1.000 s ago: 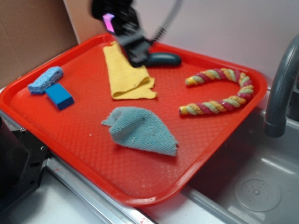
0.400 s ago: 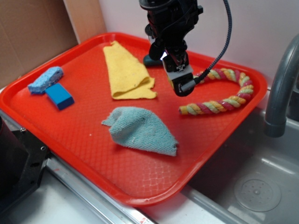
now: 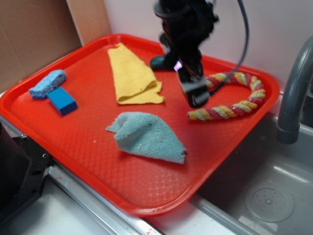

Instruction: Grab the multicolored rope.

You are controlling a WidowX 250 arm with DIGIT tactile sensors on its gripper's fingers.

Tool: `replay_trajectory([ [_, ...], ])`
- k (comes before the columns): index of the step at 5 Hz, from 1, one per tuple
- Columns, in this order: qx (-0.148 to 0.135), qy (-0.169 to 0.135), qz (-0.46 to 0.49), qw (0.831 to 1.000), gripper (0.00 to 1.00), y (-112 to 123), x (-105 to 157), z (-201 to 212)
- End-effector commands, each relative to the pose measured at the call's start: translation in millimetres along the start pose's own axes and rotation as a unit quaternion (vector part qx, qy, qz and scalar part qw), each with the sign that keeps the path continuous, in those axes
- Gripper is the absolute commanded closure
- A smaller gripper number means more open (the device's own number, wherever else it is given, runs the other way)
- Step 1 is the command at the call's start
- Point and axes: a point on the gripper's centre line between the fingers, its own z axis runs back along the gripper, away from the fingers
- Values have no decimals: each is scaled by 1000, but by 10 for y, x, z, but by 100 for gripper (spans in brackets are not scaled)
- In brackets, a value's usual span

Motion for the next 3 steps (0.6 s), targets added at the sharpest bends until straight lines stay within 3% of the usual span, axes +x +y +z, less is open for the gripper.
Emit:
replay_trajectory([
  [1,-15,-67,-54,996,0,-305,407,-83],
  [2,-22,-68,-65,995,0,-377,463,-119],
  [3,-24,-39,-56,997,11,-346,437,-227],
])
